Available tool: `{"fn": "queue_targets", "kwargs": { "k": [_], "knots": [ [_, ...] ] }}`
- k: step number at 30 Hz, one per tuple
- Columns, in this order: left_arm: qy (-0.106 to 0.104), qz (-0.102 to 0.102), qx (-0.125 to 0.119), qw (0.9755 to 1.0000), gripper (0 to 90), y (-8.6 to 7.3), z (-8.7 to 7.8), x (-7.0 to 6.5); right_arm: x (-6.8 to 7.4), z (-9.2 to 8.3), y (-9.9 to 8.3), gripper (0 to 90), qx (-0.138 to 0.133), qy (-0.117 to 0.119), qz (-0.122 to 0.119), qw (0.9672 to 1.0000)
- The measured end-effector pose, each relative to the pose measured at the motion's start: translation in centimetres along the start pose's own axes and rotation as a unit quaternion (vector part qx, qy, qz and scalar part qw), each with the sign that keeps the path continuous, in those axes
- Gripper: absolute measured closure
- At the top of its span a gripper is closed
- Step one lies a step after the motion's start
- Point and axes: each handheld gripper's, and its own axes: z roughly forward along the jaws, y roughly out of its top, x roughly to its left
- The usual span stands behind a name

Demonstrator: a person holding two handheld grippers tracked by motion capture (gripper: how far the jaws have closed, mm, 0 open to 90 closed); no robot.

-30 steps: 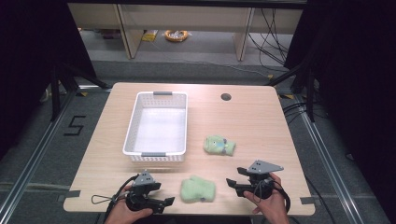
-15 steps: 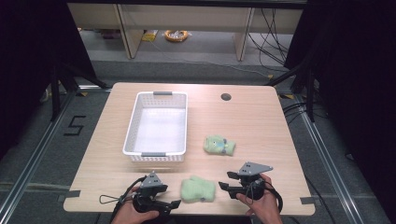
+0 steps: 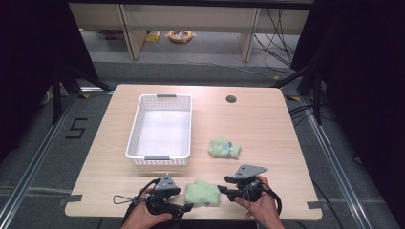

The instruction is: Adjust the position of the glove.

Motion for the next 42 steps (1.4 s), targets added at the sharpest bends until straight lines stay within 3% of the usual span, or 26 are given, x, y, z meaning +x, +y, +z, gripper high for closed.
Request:
{"fn": "queue_targets", "kwargs": {
  "k": [8,11,12,14,15,17,20,21,24,25,27,28,30,31,32,34,37,40,42],
  "knots": [
    [-0.005,0.007,0.009,0.9999,32.2,0.5,0.6,-0.4,0.5,1.1,0.4,58.5,0.017,0.015,-0.014,0.9996],
    [0.001,0.006,0.008,0.9999,38.4,0.4,0.9,-0.5,0.6,1.6,0.4,59.1,0.032,0.016,-0.012,0.9993],
    [0.003,0.018,0.012,0.9998,40.5,0.4,1.0,-0.5,0.5,1.9,0.3,60.2,0.036,0.017,-0.01,0.9992],
    [0.005,0.021,0.014,0.9997,42.0,0.4,1.0,-0.5,0.4,2.1,0.3,60.7,0.039,0.018,-0.009,0.999],
    [0.008,0.013,0.012,0.9998,44.4,0.3,1.2,-0.6,0.4,2.2,0.2,61.6,0.047,0.018,-0.002,0.9987],
    [0.006,0.039,0.022,0.999,50.4,0.4,1.0,-0.4,0.3,2.4,0.1,64.5,0.046,0.027,0.003,0.9986],
    [0.007,0.035,0.008,0.9993,59.1,0.4,1.0,-0.6,0.3,2.7,0.0,70.9,0.036,0.037,0.002,0.9987],
    [0.006,0.045,0.015,0.9988,62.1,0.4,1.0,-0.5,0.2,2.7,-0.1,73.3,0.037,0.037,0.004,0.9987],
    [-0.003,0.038,0.015,0.9992,70.3,0.5,1.1,-0.7,0.1,2.5,-0.1,80.8,0.042,0.045,0.0,0.9981],
    [-0.001,0.057,0.021,0.9982,72.2,0.6,1.0,-0.5,0.1,2.6,-0.1,82.3,0.041,0.043,-0.002,0.9983],
    [-0.008,0.045,0.012,0.9989,75.6,0.7,1.0,-0.8,0.1,2.4,-0.1,84.1,0.04,0.049,0.001,0.998],
    [-0.009,0.055,0.013,0.9984,76.6,0.8,1.0,-0.8,0.1,2.4,-0.1,84.5,0.035,0.053,-0.004,0.998],
    [-0.016,0.045,0.009,0.9988,77.4,1.0,1.0,-1.1,0.0,2.1,0.1,85.0,0.035,0.052,-0.004,0.998],
    [-0.014,0.058,0.01,0.9981,77.5,1.2,0.9,-1.0,0.0,1.9,0.2,85.1,0.032,0.051,-0.002,0.9982],
    [-0.017,0.049,0.006,0.9986,77.6,1.3,1.0,-1.3,-0.1,1.7,0.3,85.1,0.029,0.053,-0.003,0.9982],
    [-0.019,0.059,0.006,0.998,77.7,1.8,1.1,-1.5,-0.3,1.2,0.5,85.2,0.024,0.046,-0.006,0.9986],
    [-0.023,0.053,-0.001,0.9983,77.6,2.5,1.9,-2.1,-0.7,0.4,0.8,85.3,0.023,0.037,-0.014,0.9989],
    [-0.024,0.065,0.001,0.9976,77.6,3.3,2.6,-2.3,-1.9,-0.5,0.7,85.3,0.024,0.019,-0.007,0.9995],
    [-0.02,0.061,-0.006,0.9979,77.5,3.9,3.3,-2.0,-2.5,-0.6,0.5,85.3,0.022,0.024,-0.003,0.9995]
  ]
}}
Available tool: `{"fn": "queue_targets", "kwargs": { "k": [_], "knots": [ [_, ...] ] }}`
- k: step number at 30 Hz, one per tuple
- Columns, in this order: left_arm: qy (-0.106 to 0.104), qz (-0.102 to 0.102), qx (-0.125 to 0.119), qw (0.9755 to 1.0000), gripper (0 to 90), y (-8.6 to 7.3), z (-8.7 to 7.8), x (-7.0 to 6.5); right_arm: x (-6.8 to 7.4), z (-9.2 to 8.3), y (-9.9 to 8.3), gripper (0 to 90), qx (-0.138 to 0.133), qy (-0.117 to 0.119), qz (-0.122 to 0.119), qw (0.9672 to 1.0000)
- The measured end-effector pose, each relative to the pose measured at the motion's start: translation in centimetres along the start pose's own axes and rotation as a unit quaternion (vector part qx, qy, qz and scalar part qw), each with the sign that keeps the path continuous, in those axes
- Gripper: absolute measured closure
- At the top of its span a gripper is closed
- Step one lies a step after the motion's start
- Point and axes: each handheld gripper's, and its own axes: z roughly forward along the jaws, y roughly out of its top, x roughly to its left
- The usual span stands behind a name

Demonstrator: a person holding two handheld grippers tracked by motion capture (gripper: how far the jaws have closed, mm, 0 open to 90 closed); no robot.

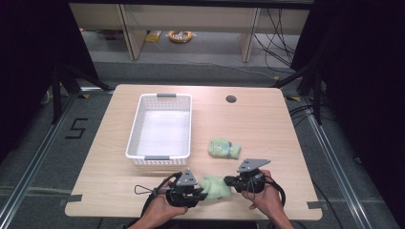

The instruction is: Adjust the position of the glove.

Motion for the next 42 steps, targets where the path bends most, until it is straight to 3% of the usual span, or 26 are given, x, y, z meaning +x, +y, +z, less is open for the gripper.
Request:
{"fn": "queue_targets", "kwargs": {
  "k": [4,9,13,17,19,20,21,25,26,28,29,32,35,41,42],
  "knots": [
    [-0.001,-0.011,0.009,0.9999,77.3,0.3,0.3,0.5,-0.5,-0.2,-0.3,85.3,-0.002,-0.007,0.015,0.9999],
    [0.0,-0.005,0.015,0.9999,77.1,0.4,0.8,0.8,-0.9,-0.1,-0.3,85.2,0.009,-0.012,0.024,0.9996],
    [0.0,-0.007,0.021,0.9998,76.6,0.0,1.1,0.8,-0.9,0.6,-0.6,85.1,0.007,-0.013,0.023,0.9996],
    [0.003,-0.003,0.025,0.9997,75.3,0.0,1.2,0.9,-0.9,0.9,-0.7,84.8,0.028,-0.016,0.015,0.9994],
    [0.003,-0.004,0.027,0.9996,74.6,-0.1,1.2,0.9,-0.9,1.2,-0.8,84.5,0.02,-0.017,0.018,0.9995],
    [0.002,-0.002,0.027,0.9996,73.6,-0.1,1.2,1.0,-0.9,1.1,-0.7,84.3,0.032,-0.018,0.017,0.9992],
    [0.006,0.007,0.035,0.9994,72.6,-0.1,1.1,1.1,-0.9,1.2,-0.8,84.0,0.028,-0.02,0.014,0.9993],
    [0.007,0.0,0.031,0.9995,66.6,-0.2,1.1,0.9,-0.9,1.3,-0.8,82.1,0.027,-0.021,0.014,0.9993],
    [0.01,0.007,0.038,0.9992,64.8,-0.2,0.9,1.1,-0.9,1.3,-0.8,81.4,0.027,-0.021,0.015,0.9993],
    [0.011,-0.004,0.032,0.9994,61.6,-0.2,0.8,1.0,-0.9,1.3,-0.8,79.6,0.026,-0.022,0.014,0.9993],
    [0.014,0.003,0.037,0.9992,59.3,-0.1,0.7,1.1,-1.0,1.4,-0.8,78.4,0.023,-0.028,0.005,0.9993],
    [0.011,-0.016,0.026,0.9995,53.8,-0.2,0.3,1.1,-0.9,1.2,-0.7,73.6,0.03,-0.024,0.019,0.9991],
    [0.014,-0.021,0.018,0.9995,47.5,-0.2,-0.3,1.1,-0.9,1.0,-0.7,67.6,0.032,-0.026,0.022,0.9989],
    [0.015,-0.022,0.009,0.9996,39.2,-0.7,-1.8,1.2,-1.3,0.4,-0.3,55.8,0.008,-0.04,0.033,0.9986],
    [0.015,-0.032,0.01,0.9993,37.5,-0.9,-1.9,1.2,-1.4,0.3,-0.2,54.6,0.002,-0.04,0.03,0.9987]
  ]
}}
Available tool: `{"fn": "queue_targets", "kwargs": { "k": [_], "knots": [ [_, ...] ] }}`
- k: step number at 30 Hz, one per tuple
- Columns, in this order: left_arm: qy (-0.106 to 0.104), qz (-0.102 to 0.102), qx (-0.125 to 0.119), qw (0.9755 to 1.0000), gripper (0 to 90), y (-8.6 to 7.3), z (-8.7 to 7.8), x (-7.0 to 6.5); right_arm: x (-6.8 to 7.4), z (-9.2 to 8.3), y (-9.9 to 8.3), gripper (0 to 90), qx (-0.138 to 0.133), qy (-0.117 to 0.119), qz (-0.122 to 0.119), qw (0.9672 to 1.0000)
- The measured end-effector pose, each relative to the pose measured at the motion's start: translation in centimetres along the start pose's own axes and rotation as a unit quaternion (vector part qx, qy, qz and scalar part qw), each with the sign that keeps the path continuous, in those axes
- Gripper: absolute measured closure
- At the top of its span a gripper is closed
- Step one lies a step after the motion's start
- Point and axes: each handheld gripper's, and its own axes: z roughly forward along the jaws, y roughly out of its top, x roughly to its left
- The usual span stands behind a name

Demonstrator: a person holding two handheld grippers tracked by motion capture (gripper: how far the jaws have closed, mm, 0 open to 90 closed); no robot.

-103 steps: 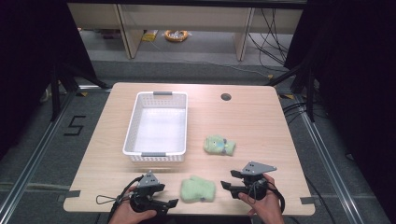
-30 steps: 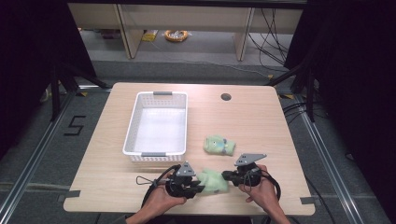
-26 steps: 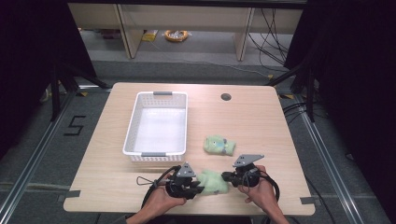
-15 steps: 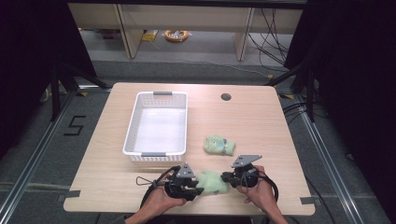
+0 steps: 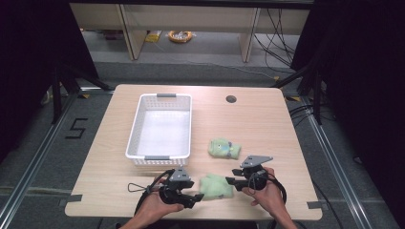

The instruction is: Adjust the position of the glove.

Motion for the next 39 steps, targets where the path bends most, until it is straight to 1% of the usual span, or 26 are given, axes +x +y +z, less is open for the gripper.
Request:
{"fn": "queue_targets", "kwargs": {
  "k": [1,3,4,5,9,12,14,15,16,17,18,19,20,22,23,24,25,27,29,30,33,35,36,37,38,39],
  "knots": [
    [0.0,0.004,0.0,1.0,36.3,-0.1,-0.2,0.1,0.0,0.1,0.0,53.5,-0.014,-0.004,0.005,0.9999],
    [-0.001,-0.001,0.004,1.0,34.2,-0.4,-0.3,0.2,-0.3,-0.2,0.2,52.6,-0.011,-0.008,0.006,0.9999],
    [0.0,0.009,0.006,0.9999,33.8,-0.5,-0.5,0.3,-0.3,-0.2,0.3,52.6,-0.012,-0.008,0.005,0.9999],
    [0.002,0.007,0.008,0.9999,33.4,-0.7,-0.6,0.3,-0.4,-0.1,0.3,52.2,-0.013,-0.007,0.0,0.9999],
    [0.003,0.004,0.007,1.0,30.8,-1.2,-1.1,0.4,-0.7,-0.3,0.7,50.4,-0.021,-0.019,0.009,0.9996],
    [0.01,-0.001,0.003,0.9999,30.0,-1.5,-1.6,0.6,-1.2,-0.5,1.1,50.2,-0.026,-0.023,0.005,0.9994],
    [0.009,-0.011,-0.002,0.9999,29.4,-1.8,-1.8,0.8,-1.4,-0.7,1.3,50.2,-0.032,-0.034,0.011,0.9989],
    [0.01,-0.003,-0.001,1.0,29.2,-1.9,-2.0,0.9,-1.6,-0.8,1.5,50.1,-0.029,-0.034,0.01,0.999],
    [0.011,-0.013,-0.003,0.9999,29.0,-2.0,-2.1,0.9,-1.7,-0.8,1.6,50.0,-0.031,-0.035,0.014,0.9988],
    [0.015,-0.008,0.0,0.9999,28.5,-2.2,-2.2,1.1,-1.9,-0.8,1.8,50.0,-0.036,-0.038,0.011,0.9986],
    [0.014,-0.014,-0.001,0.9998,27.9,-2.4,-2.3,1.1,-2.0,-0.9,2.0,50.0,-0.03,-0.039,0.016,0.9987],
    [0.013,-0.022,-0.003,0.9997,27.5,-2.6,-2.3,1.1,-2.3,-0.8,2.2,50.0,-0.035,-0.041,0.009,0.9985],
    [0.014,-0.019,0.006,0.9997,27.3,-2.8,-2.5,1.2,-2.7,-0.8,2.6,50.1,-0.033,-0.048,0.012,0.9982],
    [0.013,-0.021,0.003,0.9997,27.2,-3.2,-2.6,1.1,-2.9,-0.8,2.8,50.1,-0.032,-0.048,0.017,0.9982],
    [0.015,-0.011,0.011,0.9998,27.1,-3.4,-2.8,1.2,-3.1,-0.7,3.0,50.2,-0.037,-0.05,0.019,0.9979],
    [0.016,-0.024,0.001,0.9996,27.1,-3.5,-2.7,1.0,-3.2,-0.5,3.2,50.2,-0.037,-0.052,0.025,0.9977],
    [0.018,-0.013,0.008,0.9997,27.1,-3.6,-3.0,1.1,-3.6,-0.4,3.4,50.3,-0.036,-0.057,0.015,0.9976],
    [0.018,-0.027,-0.001,0.9995,27.1,-3.8,-3.0,0.9,-4.1,-0.1,3.8,51.1,-0.034,-0.061,0.013,0.9975],
    [0.019,-0.02,-0.005,0.9996,27.0,-3.8,-3.2,0.9,-4.4,0.3,4.0,51.2,-0.029,-0.063,0.013,0.9975],
    [0.02,-0.01,0.004,0.9997,27.0,-3.8,-3.4,1.0,-4.5,0.5,4.2,51.6,-0.025,-0.063,0.014,0.9976],
    [0.022,-0.023,-0.008,0.9995,26.8,-3.9,-3.4,0.9,-4.9,1.1,4.4,53.9,-0.024,-0.067,0.005,0.9975],
    [0.026,-0.024,-0.006,0.9994,26.4,-4.0,-3.4,0.9,-4.9,1.6,4.4,54.0,-0.016,-0.066,0.018,0.9975],
    [0.021,-0.028,-0.011,0.9993,26.3,-4.1,-3.4,0.8,-4.9,1.7,4.5,54.5,-0.013,-0.063,0.025,0.9976],
    [0.021,-0.025,-0.008,0.9994,26.2,-4.1,-3.4,0.8,-5.3,2.1,4.5,55.6,-0.025,-0.066,0.008,0.9974],
    [0.021,-0.027,-0.009,0.9994,26.1,-4.1,-3.4,0.7,-5.3,2.2,4.6,56.5,-0.019,-0.063,0.017,0.9977],
    [0.021,-0.019,0.0,0.9996,25.9,-4.1,-3.5,0.8,-5.5,2.4,4.7,56.7,-0.021,-0.064,0.013,0.9976]
  ]
}}
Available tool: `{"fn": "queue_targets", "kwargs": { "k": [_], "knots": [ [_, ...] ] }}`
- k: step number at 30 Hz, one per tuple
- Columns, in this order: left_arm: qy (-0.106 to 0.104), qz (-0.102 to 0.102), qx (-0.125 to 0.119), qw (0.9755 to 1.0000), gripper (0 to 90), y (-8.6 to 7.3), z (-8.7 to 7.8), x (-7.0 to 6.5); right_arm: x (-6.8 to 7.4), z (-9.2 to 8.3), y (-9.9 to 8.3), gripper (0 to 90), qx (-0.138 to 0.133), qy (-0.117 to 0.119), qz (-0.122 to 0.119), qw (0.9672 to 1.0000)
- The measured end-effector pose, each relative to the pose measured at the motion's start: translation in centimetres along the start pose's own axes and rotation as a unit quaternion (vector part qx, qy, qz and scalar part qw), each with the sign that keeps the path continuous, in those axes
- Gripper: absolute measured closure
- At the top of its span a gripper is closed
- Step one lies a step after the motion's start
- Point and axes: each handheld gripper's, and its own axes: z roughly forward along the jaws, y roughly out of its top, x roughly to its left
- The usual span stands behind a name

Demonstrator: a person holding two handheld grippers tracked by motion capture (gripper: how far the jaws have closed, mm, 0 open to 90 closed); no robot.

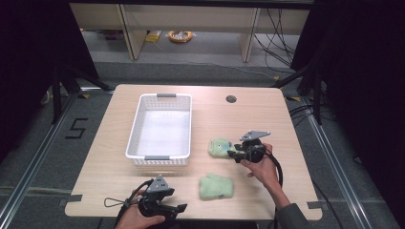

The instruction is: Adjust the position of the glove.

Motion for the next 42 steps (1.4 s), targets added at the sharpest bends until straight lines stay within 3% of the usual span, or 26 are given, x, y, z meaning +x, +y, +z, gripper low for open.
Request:
{"fn": "queue_targets", "kwargs": {
  "k": [1,3,6,9,11,13,14,15,21,22,23,25,26,32,33,35,38,39,40,42],
  "knots": [
    [-0.001,-0.015,-0.008,0.9999,25.8,-0.1,0.2,-0.2,-0.1,0.1,0.2,57.4,0.006,-0.002,-0.002,1.0],
    [-0.001,-0.007,-0.006,1.0,25.7,-0.1,0.2,-0.2,-0.2,0.6,0.6,58.8,0.005,-0.005,0.002,1.0],
    [-0.001,-0.009,-0.01,0.9999,25.6,-0.1,0.1,-0.2,-0.3,1.2,1.1,60.3,0.018,-0.008,0.001,0.9998],
    [0.006,-0.016,-0.015,0.9998,25.6,-0.1,0.0,-0.1,-0.4,2.3,1.1,61.9,0.013,-0.012,0.003,0.9998],
    [0.005,0.0,-0.009,0.9999,25.6,0.0,-0.1,0.2,-0.6,2.6,1.2,62.9,0.027,-0.011,0.001,0.9996],
    [0.005,-0.011,-0.019,0.9997,25.6,0.0,0.0,0.1,-0.6,3.1,1.0,63.2,0.026,-0.013,0.006,0.9995],
    [0.014,-0.01,-0.011,0.9998,25.6,-0.1,0.1,0.3,-0.6,3.1,1.0,63.2,0.026,-0.013,0.006,0.9995],
    [0.006,-0.016,-0.015,0.9997,25.6,-0.1,0.1,0.2,-0.6,3.0,1.1,63.2,0.038,-0.011,0.005,0.9992],
    [0.012,-0.01,-0.01,0.9998,25.6,-0.2,0.2,0.3,-0.6,3.7,0.8,63.5,0.033,-0.008,0.01,0.9994],
    [0.011,-0.012,-0.011,0.9998,25.6,-0.2,0.3,0.2,-0.7,3.8,0.7,63.8,0.035,-0.013,0.0,0.9993],
    [0.005,-0.001,-0.008,1.0,25.6,-0.1,0.2,0.2,-0.6,3.7,0.8,64.3,0.043,-0.012,0.0,0.999],
    [0.004,-0.012,-0.013,0.9998,25.6,-0.2,0.4,0.1,-0.7,3.8,0.8,66.3,0.043,-0.011,-0.006,0.999],
    [0.005,-0.008,-0.007,0.9999,25.6,-0.2,0.4,0.2,-0.7,4.0,0.6,67.9,0.034,-0.011,-0.002,0.9994],
    [0.003,-0.004,-0.006,1.0,25.6,-0.3,0.5,0.1,-0.9,4.2,0.7,81.0,0.043,0.014,0.004,0.999],
    [0.002,0.007,0.002,1.0,25.6,-0.2,0.3,0.2,-0.9,4.3,0.6,82.4,0.033,0.018,0.009,0.9993],
    [0.001,-0.004,-0.007,1.0,25.6,-0.2,0.4,0.1,-1.1,4.3,0.5,84.1,0.029,0.02,0.005,0.9994],
    [0.006,-0.004,-0.004,1.0,25.6,-0.3,0.5,0.3,-1.1,4.0,0.6,85.3,0.036,0.023,0.003,0.9991],
    [0.01,-0.001,0.003,0.9999,25.6,-0.3,0.4,0.4,-1.1,3.9,0.6,85.4,0.033,0.024,0.001,0.9992],
    [0.004,-0.006,-0.008,0.9999,25.6,-0.3,0.5,0.3,-1.1,4.0,0.6,85.6,0.021,0.023,-0.001,0.9995],
    [0.008,-0.005,-0.004,0.9999,25.6,-0.3,0.4,0.4,-1.0,3.6,0.7,85.8,0.023,0.026,-0.005,0.9994]
  ]
}}
